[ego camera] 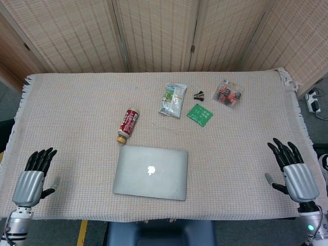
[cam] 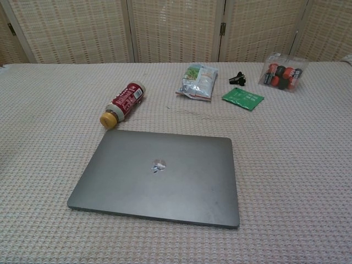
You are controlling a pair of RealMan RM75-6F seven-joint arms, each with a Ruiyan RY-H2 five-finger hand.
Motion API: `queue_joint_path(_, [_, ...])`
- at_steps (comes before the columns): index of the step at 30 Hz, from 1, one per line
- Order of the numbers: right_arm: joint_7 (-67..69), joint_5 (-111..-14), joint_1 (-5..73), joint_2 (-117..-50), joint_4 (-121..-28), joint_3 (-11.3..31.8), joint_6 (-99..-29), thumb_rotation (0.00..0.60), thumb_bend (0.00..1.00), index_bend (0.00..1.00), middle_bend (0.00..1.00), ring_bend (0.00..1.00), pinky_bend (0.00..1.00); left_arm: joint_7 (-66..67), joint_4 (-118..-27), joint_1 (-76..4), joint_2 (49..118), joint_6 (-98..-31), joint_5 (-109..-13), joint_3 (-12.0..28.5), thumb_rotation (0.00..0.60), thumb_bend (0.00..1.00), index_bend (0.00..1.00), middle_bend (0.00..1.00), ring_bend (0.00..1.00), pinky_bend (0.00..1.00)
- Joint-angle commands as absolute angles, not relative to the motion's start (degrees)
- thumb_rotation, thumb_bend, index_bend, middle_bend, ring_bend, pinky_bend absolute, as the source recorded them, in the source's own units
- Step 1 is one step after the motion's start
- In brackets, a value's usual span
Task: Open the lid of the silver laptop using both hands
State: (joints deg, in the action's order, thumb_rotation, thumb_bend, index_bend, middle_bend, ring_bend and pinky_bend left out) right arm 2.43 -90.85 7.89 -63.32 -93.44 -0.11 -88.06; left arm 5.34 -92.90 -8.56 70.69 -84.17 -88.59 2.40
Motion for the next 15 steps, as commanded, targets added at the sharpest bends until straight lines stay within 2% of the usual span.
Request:
queue_joint_path(1, [2.30,-90.99,8.04,-63.35,-93.54,0.14,-87.71,0.600,0.35,0.00,0.05,0.12,0.00,4.91,-91.47,-11.61,71.45,-81.20,-92.36,1.75,0.600,0.47,0.08,0.09,0.00,0.00])
queue_joint_path(8, [2.05,-91.15,8.08,-62.92,-94.21,0.66,-87.15,0.600,0.35,0.00,0.05,0.12,0.00,3.01,-88.85,-19.58,73.12,-74.42,-101.72,0.04,0.600,0.40,0.09,0.09,0.00,0.00])
queue_joint_path(15, [2.51,-90.95,7.93,-63.21,-94.42,0.94,-86.58,0.600,0.35,0.00,0.05,0.12,0.00,4.10,-89.77,-26.16,76.36,-67.99,-106.00,-0.60,0.600,0.32,0.09,0.09,0.00,0.00])
